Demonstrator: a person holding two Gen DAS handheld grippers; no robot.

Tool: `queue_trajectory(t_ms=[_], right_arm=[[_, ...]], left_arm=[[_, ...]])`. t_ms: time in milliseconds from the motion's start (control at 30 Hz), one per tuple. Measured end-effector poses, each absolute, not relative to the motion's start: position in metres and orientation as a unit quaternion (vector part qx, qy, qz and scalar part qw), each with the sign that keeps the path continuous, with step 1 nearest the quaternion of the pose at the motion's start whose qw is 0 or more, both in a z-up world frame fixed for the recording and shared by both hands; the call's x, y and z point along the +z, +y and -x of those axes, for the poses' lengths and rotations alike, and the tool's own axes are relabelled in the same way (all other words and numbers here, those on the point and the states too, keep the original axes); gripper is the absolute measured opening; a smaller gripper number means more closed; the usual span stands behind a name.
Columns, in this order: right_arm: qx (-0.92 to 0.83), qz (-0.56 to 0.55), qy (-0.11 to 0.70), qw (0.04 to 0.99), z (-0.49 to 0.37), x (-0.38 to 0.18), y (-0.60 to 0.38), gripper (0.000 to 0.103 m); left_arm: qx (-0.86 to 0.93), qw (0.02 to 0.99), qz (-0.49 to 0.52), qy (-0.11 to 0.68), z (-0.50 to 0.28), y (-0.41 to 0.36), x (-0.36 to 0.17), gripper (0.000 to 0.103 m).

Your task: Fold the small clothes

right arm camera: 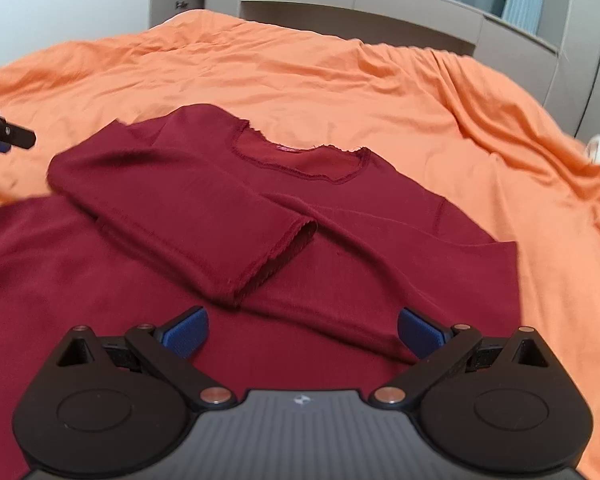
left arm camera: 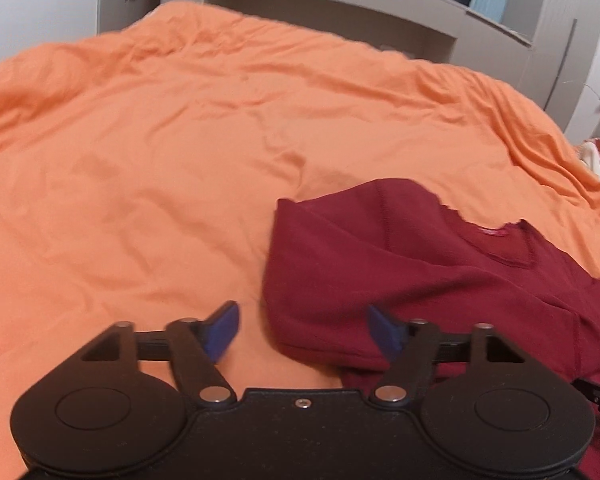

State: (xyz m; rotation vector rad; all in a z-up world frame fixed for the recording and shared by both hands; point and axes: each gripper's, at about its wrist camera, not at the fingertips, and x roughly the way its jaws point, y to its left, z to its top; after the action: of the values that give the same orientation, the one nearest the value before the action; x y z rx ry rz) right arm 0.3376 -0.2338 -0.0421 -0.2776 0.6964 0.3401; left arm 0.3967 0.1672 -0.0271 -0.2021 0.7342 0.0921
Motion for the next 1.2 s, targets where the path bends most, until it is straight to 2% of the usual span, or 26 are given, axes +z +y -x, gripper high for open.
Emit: queue_trajectory(t_ms=[133,400,667,800,967,1200], right_arm=[[0.150,0.130,0.329,0.923,-0.304,-0.038,-0.241,0.103],[0.131,0.124,0.349,0.920,-0.230,-0.023,-0.274,0.103],[0.097,0.173,0.368,0.908,-0.173,-0.013,-0.304,0.103],[0.103,0.206,0.349,0.908,-0.151,-0.001,-0.305,0.103],[0.132,0.266,0.321,0.899,-0.118,0.006,-0.294,0.103],[0.136,0.202,0.326,0.913,-0.105,0.008,-0.286,0.103]], left_arm=[[0.041,0.933,0.093,0.346,-0.361,0.150,-0.022,0.088],[0.019,0.926,0.097,0.363,-0.291,0.125,-0.028,0.092],[-0.003,0.919,0.023,0.395,-0.250,0.101,-0.023,0.095],[-0.032,0.923,0.002,0.383,-0.219,0.092,-0.017,0.102],[-0.055,0.923,-0.010,0.380,-0.189,0.087,-0.013,0.102],[-0.061,0.922,-0.033,0.381,-0.166,0.077,-0.011,0.102]])
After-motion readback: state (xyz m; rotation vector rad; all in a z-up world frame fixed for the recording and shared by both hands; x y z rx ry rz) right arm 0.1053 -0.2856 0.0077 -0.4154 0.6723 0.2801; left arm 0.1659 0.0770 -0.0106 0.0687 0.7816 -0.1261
